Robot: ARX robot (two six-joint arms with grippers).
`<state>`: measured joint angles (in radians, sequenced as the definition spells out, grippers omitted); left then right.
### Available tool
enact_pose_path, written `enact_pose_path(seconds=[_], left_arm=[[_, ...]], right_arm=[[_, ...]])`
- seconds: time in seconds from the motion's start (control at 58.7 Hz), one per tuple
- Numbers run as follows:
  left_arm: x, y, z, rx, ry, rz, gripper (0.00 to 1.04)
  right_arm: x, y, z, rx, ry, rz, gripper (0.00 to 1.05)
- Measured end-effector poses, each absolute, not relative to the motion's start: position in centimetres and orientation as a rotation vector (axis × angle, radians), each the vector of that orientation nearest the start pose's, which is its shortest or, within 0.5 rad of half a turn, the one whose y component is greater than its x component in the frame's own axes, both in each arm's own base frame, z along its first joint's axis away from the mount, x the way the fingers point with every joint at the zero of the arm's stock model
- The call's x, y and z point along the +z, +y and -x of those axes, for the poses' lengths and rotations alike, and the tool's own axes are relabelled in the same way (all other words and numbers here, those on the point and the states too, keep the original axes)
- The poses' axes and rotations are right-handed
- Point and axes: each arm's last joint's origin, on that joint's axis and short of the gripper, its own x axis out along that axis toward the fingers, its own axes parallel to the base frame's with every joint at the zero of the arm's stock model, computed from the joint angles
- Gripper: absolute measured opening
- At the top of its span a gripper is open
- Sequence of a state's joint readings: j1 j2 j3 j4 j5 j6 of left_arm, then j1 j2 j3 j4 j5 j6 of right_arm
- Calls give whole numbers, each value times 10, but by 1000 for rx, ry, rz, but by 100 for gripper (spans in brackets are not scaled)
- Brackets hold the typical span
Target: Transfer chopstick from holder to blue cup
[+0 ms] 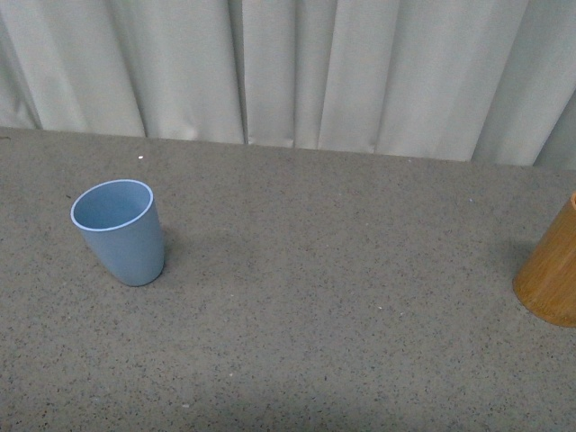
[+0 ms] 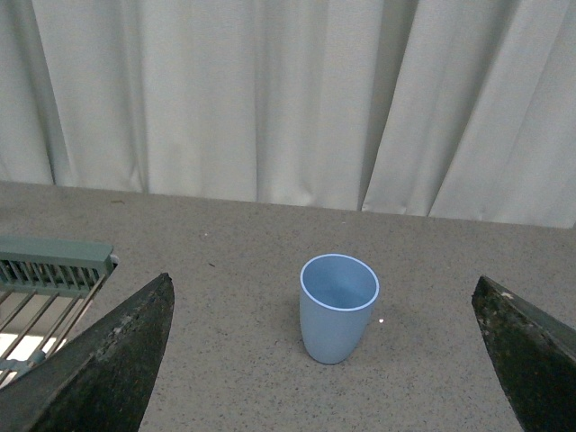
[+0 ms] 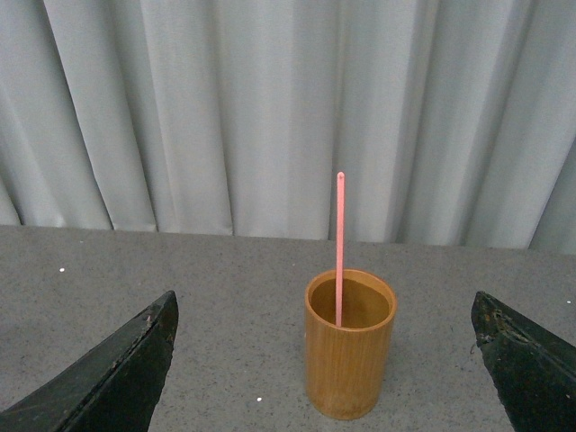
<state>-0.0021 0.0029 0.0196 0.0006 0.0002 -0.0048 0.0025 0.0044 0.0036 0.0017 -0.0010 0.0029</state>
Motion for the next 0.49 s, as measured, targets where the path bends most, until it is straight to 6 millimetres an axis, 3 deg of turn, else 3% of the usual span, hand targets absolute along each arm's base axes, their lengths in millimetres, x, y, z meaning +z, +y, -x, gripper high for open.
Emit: enact_pose_path(seconds=[0.494], left_arm=[[170,0,-97,-2,-17,5,98]], right_arm=[[164,0,-98,3,-1,-3,95]])
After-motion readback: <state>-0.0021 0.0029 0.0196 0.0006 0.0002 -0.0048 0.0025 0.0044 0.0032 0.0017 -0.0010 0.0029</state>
